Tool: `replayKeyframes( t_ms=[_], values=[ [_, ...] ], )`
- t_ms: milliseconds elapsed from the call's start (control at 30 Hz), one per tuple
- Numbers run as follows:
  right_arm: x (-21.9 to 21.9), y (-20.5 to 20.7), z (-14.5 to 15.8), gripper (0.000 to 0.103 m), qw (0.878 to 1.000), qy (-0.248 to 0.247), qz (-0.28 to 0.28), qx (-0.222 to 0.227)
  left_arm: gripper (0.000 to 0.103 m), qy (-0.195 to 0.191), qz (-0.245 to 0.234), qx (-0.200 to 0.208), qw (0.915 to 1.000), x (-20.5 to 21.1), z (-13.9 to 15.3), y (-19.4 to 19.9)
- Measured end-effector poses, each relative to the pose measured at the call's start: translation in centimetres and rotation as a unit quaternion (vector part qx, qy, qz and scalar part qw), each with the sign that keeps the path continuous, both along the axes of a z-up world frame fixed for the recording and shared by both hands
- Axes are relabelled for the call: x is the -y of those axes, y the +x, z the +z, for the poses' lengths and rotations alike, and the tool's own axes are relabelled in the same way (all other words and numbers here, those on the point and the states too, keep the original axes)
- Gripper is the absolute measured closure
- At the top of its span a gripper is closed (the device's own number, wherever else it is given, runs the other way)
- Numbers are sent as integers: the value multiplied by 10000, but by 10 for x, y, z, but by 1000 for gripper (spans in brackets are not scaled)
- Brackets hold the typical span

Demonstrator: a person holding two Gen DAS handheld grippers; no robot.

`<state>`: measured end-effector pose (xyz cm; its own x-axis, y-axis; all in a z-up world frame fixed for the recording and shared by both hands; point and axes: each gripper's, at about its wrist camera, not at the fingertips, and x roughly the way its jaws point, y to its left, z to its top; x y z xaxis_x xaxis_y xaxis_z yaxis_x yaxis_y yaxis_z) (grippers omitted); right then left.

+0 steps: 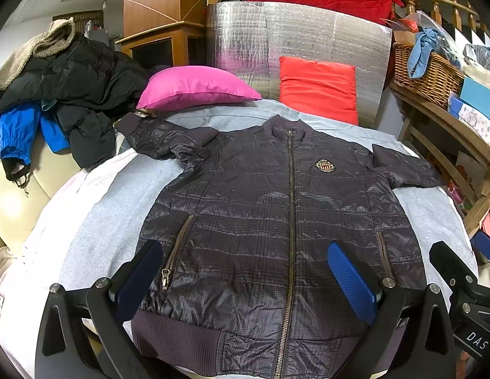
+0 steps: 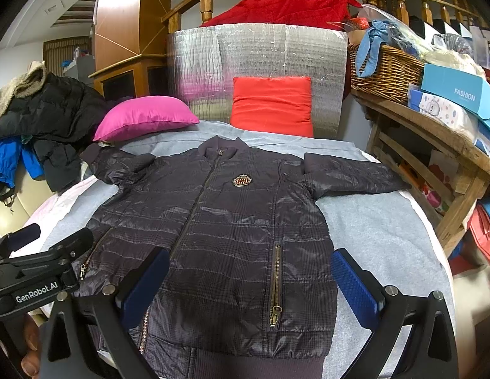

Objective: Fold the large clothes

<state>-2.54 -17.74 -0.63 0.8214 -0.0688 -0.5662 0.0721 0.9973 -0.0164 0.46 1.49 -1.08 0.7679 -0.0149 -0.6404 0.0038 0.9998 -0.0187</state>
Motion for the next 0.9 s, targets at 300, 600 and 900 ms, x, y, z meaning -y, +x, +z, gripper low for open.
replayKeyframes(
  t_ms=[300,600,900],
  values=[
    [0,-1,2,0,10000,-2,-2,23,0,8,-14,8,10000,1,0,0],
    [0,-2,3,0,10000,-9,-3,38,0,10,-20,34,10000,2,1,-1],
    [1,-2,4,0,10000,4,11,44,0,28,-25,29,10000,3,2,-2]
  ],
)
